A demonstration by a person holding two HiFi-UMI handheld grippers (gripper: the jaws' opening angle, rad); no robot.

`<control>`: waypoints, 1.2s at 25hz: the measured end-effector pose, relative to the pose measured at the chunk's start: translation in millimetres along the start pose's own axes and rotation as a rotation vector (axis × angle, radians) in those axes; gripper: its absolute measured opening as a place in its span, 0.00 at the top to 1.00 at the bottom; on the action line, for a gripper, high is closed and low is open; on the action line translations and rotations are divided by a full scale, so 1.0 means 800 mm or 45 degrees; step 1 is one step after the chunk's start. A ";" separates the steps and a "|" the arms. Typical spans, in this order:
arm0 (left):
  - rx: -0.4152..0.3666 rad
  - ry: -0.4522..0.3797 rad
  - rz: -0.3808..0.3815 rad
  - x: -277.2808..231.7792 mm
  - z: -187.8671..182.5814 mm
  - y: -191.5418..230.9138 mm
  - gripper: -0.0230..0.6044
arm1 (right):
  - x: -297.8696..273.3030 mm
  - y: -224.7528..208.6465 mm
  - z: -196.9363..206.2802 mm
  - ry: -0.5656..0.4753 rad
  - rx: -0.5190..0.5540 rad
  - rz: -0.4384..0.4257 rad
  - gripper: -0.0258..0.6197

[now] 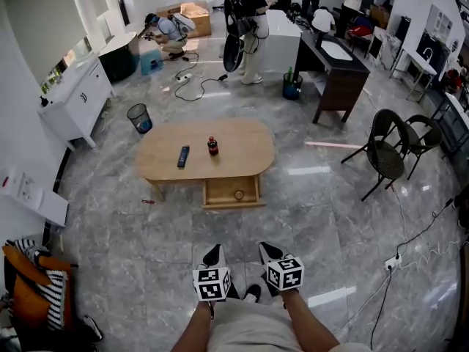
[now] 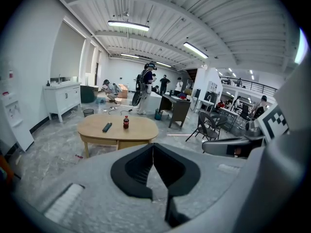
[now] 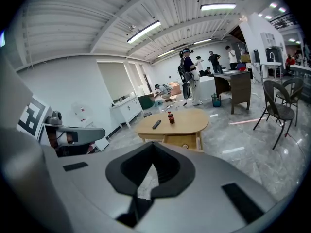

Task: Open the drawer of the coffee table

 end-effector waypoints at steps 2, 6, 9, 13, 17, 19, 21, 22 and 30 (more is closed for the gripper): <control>0.005 0.006 0.001 0.003 0.003 0.001 0.95 | 0.002 0.003 0.005 0.009 -0.001 0.000 0.94; 0.009 -0.005 0.001 0.002 0.003 0.003 0.95 | -0.001 0.004 0.006 0.007 0.005 -0.001 0.94; 0.006 -0.008 0.006 0.001 -0.001 0.005 0.95 | -0.002 0.006 0.001 0.002 0.011 0.002 0.94; 0.004 -0.008 0.004 0.000 -0.001 0.007 0.95 | -0.003 0.005 0.001 -0.010 0.019 0.022 0.94; -0.005 -0.012 0.008 0.000 -0.001 0.004 0.95 | -0.002 0.003 0.001 -0.017 0.026 0.029 0.94; -0.012 -0.010 0.010 0.001 -0.004 0.005 0.95 | -0.003 0.006 -0.002 -0.018 0.024 0.025 0.94; -0.017 -0.005 0.012 0.002 -0.005 0.006 0.95 | -0.004 0.008 -0.002 -0.016 0.021 0.022 0.94; -0.019 -0.003 0.014 0.001 -0.005 0.006 0.95 | -0.004 0.008 -0.002 -0.014 0.021 0.021 0.94; -0.021 0.000 0.022 -0.001 0.001 0.001 0.95 | -0.002 0.003 0.002 -0.006 0.011 0.019 0.94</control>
Point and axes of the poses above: the fingertips, and each gripper's own axes: x backward along the fingers, y to its left, z out of its underside, the point moved 9 cm from there along x, backward along the fingers, and after that the axes turned 2 degrees about -y, right-handed, at the moved point
